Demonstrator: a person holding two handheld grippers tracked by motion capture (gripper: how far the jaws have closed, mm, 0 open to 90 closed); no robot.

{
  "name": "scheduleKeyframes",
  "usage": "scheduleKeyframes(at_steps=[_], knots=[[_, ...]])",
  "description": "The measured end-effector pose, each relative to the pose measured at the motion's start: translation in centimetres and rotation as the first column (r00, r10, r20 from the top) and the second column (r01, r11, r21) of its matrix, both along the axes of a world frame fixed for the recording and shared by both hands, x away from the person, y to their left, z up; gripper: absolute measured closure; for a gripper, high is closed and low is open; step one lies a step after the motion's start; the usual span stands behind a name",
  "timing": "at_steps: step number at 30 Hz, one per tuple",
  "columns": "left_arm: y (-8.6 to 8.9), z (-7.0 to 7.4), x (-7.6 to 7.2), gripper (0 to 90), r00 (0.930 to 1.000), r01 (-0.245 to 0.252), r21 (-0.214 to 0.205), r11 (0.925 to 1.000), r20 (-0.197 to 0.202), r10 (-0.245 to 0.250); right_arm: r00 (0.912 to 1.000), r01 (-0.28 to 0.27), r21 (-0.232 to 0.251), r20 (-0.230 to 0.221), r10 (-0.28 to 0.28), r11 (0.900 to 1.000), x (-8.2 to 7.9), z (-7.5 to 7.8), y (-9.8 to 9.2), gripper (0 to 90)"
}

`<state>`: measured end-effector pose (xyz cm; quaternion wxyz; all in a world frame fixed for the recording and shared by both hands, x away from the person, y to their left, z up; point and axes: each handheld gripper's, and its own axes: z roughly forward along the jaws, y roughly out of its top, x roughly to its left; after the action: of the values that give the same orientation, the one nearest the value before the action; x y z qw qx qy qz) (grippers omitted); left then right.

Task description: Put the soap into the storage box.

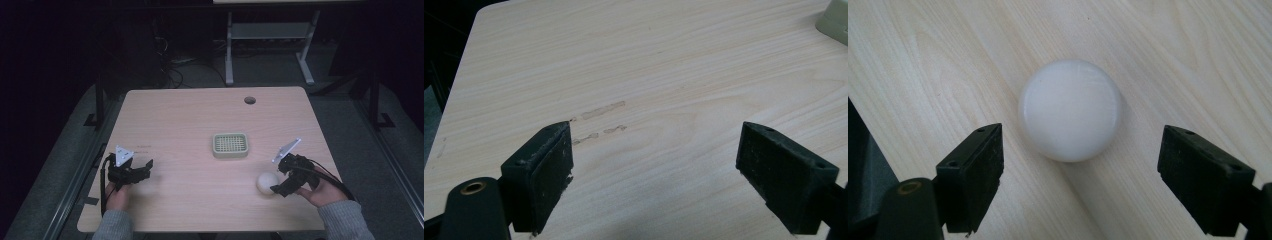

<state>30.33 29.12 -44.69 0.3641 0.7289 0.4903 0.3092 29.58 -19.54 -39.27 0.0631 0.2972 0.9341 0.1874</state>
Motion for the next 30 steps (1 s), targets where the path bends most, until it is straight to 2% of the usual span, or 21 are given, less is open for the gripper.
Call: scheduleKeyframes(at_steps=[30], knots=[[0.0, 0.0, 0.0, 14.8, 1.0, 0.004, 0.002, 1.0, 0.001, -0.004, 0.9989, -0.027, -0.042, -0.04, 0.025, 0.9988, 1.4, -1.2, 1.5, 16.0]])
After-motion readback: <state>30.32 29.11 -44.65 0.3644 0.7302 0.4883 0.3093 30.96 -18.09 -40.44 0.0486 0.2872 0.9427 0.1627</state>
